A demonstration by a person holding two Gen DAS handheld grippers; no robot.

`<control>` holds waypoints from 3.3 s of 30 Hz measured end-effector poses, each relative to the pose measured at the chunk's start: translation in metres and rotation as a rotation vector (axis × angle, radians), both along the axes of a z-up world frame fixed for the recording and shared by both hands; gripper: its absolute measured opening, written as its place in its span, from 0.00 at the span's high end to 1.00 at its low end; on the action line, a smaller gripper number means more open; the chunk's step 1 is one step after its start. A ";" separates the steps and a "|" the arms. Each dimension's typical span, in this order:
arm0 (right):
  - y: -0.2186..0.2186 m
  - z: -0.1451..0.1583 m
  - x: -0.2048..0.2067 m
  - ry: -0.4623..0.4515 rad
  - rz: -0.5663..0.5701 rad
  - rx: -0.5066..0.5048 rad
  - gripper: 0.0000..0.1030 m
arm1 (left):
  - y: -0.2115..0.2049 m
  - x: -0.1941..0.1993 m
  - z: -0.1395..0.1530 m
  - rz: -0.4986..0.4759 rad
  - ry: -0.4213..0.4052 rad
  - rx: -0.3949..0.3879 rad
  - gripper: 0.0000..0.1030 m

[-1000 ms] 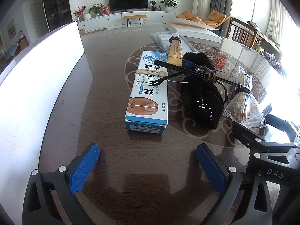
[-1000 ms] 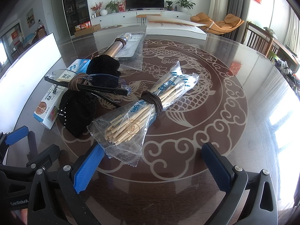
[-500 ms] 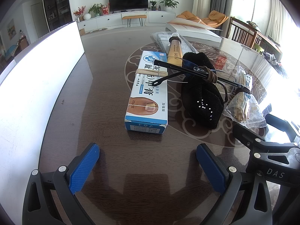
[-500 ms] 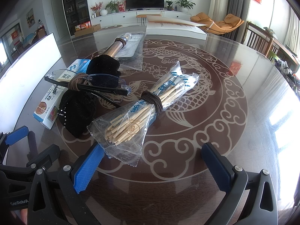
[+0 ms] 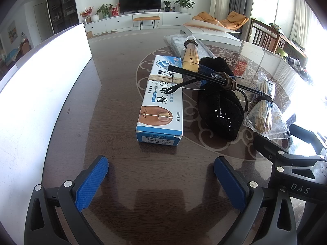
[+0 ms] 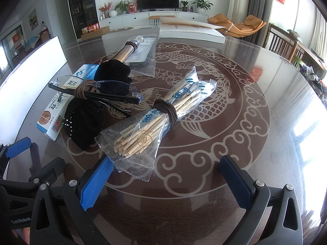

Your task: Organize objects

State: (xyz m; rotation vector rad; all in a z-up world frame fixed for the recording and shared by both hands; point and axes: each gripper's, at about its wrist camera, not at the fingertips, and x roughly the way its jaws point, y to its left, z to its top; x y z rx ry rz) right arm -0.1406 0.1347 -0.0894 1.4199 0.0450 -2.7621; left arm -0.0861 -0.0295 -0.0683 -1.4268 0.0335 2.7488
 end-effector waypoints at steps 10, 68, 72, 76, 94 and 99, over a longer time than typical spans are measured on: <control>0.000 0.000 0.000 0.000 0.000 0.000 0.00 | 0.000 0.000 0.000 0.000 0.000 0.000 0.00; -0.001 0.000 -0.001 -0.001 0.000 -0.001 0.00 | -0.027 0.019 0.003 0.043 -0.006 -0.009 0.00; 0.011 0.000 0.009 -0.028 0.054 0.000 0.00 | -0.027 0.019 0.004 0.044 -0.005 -0.008 0.00; 0.051 0.005 0.017 -0.039 -0.069 -0.111 0.00 | -0.027 0.020 0.003 0.046 -0.006 -0.009 0.00; 0.066 0.022 -0.057 -0.149 -0.202 -0.320 0.49 | -0.027 0.020 0.004 0.047 -0.005 -0.008 0.00; 0.077 0.039 -0.033 -0.137 -0.210 -0.275 0.38 | -0.027 0.016 0.004 0.038 -0.033 -0.010 0.00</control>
